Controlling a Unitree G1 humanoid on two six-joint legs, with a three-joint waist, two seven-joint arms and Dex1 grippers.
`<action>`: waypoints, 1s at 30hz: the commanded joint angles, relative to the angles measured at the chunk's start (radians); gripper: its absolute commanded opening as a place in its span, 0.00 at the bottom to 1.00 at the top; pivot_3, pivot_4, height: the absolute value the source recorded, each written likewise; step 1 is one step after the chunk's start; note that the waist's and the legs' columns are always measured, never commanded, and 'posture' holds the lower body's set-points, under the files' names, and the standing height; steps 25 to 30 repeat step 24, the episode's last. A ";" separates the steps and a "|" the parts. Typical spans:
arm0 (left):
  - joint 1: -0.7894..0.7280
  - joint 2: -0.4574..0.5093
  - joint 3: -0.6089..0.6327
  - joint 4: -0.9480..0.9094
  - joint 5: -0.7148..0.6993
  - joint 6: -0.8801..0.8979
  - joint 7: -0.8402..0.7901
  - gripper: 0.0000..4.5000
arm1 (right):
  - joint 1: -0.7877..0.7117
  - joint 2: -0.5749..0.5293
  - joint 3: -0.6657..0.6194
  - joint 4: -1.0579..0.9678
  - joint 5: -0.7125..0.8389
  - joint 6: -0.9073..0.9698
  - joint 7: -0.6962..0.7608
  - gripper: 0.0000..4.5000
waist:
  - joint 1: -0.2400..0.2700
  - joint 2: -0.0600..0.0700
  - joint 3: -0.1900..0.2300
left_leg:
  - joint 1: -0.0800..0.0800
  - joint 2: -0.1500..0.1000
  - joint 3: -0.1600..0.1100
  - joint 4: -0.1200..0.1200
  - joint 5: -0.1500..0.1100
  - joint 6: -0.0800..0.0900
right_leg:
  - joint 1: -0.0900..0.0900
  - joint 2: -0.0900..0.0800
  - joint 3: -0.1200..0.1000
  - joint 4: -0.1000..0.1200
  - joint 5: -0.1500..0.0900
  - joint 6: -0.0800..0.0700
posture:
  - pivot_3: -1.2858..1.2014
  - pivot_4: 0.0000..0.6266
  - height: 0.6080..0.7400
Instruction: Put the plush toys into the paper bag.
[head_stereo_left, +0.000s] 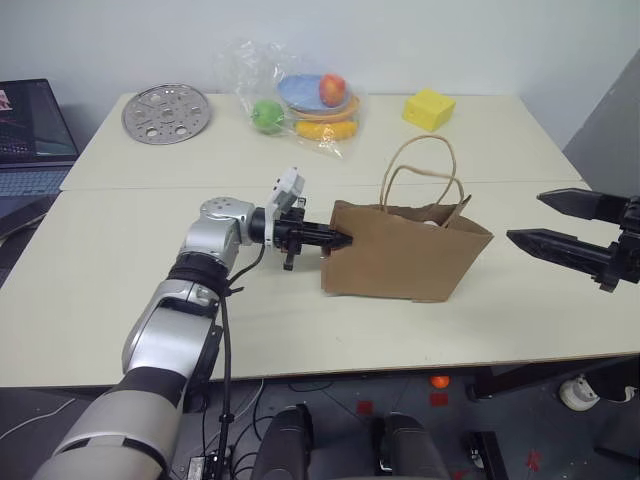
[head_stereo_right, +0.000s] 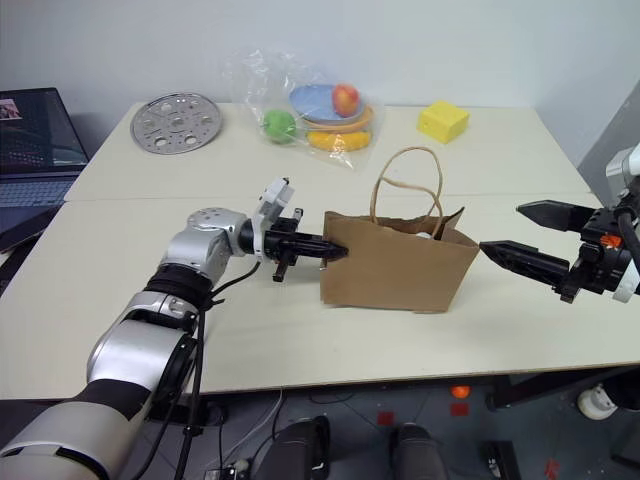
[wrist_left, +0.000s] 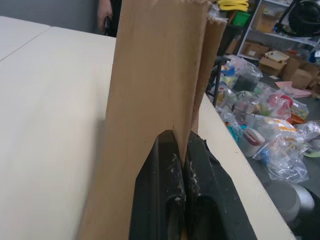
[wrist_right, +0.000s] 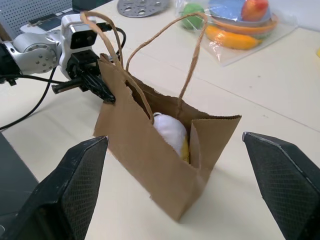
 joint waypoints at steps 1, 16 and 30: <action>-0.036 0.003 0.027 0.030 0.011 -0.071 -0.009 0.12 | -0.002 -0.004 0.009 -0.018 0.005 -0.046 -0.019 1.00 | -0.004 0.000 0.000 | 0.000 -0.001 0.001 0.000 0.000 0.000 | 0.000 0.000 0.001 0.000 0.001 0.001 | 0.52 0.24 1.00; 0.007 0.326 0.118 -0.209 0.006 0.066 0.082 0.99 | 0.153 -0.041 0.060 0.128 -0.270 -0.262 0.186 1.00 | -0.005 -0.002 0.001 | -0.003 0.000 0.000 0.001 0.000 0.000 | -0.002 -0.001 0.000 0.000 0.001 0.001 | 0.52 0.24 1.00; 0.298 0.424 0.192 -0.716 -0.003 0.272 0.270 0.99 | 0.249 0.015 0.110 0.227 -0.479 -0.472 0.241 1.00 | -0.008 0.004 -0.002 | 0.002 0.001 0.001 0.002 -0.001 0.001 | 0.003 -0.001 0.000 0.002 -0.001 0.004 | 0.52 0.24 1.00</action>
